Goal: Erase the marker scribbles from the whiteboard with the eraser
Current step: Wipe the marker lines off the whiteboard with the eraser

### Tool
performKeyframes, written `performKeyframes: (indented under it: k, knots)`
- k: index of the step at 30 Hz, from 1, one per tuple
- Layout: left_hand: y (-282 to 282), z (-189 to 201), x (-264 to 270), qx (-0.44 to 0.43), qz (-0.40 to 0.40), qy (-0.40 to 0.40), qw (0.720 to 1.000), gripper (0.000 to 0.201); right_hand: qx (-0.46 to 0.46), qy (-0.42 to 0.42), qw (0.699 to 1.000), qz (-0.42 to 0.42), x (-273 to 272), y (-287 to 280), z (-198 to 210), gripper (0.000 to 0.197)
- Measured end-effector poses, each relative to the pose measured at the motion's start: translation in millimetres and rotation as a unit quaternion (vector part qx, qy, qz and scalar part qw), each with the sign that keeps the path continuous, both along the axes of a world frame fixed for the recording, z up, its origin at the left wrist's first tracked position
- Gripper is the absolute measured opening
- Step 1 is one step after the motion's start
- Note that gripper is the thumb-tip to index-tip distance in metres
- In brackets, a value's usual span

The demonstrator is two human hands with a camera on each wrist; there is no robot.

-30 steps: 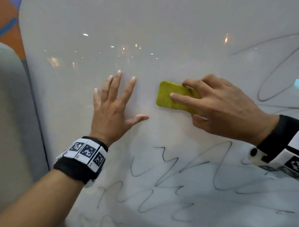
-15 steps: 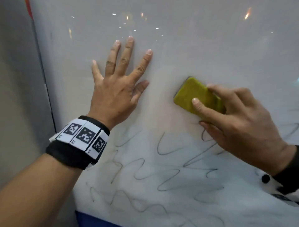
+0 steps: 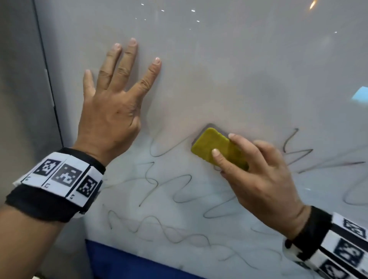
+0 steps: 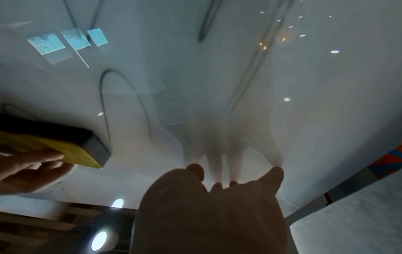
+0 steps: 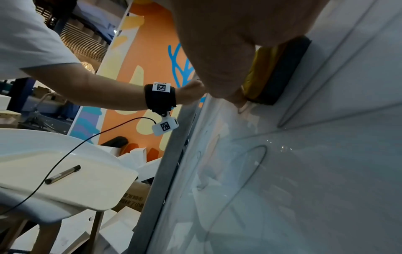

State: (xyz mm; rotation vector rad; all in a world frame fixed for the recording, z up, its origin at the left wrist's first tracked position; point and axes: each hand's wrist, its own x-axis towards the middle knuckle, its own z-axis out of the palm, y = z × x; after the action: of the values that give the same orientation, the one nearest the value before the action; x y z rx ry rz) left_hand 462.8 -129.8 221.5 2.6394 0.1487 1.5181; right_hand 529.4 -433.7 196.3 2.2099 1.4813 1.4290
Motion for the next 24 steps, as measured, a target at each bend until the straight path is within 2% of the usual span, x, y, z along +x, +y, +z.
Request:
performKeyframes:
  k: [3,5,7,9,12,15,19,21,24]
  knots:
    - [8,-7,-5,-0.002,0.002,0.004,1.0,0.083,0.035,-0.003,0.999,0.026,-2,4,28,0.038]
    - [12,-12,-8,-0.009,-0.002,0.007,1.0,0.087,0.086,-0.016,0.996,0.026,-1,7,49,0.039]
    - [15,-16,-8,-0.007,-0.006,0.006,1.0,0.089,0.119,-0.015,0.993,0.017,-1,16,50,0.041]
    - [17,-23,-8,-0.007,-0.007,0.005,1.0,0.091,0.101,-0.007,0.995,0.015,-3,33,30,0.04]
    - [15,-30,-9,-0.013,-0.004,0.007,1.0,0.091,0.028,-0.007,0.999,0.015,-5,51,-4,0.043]
    - [13,-33,-12,-0.021,-0.007,0.018,1.0,0.092,0.006,-0.004,0.999,0.042,-4,54,15,0.04]
    - [14,-40,-13,-0.025,-0.005,0.027,0.999,0.095,0.09,-0.027,0.995,0.046,0,57,49,0.039]
    - [16,-49,-14,-0.024,-0.006,0.027,0.999,0.095,0.099,-0.021,0.994,0.039,-3,68,30,0.039]
    - [22,-65,-15,-0.027,-0.012,0.03,0.999,0.091,0.021,-0.007,1.0,0.022,-8,80,-27,0.047]
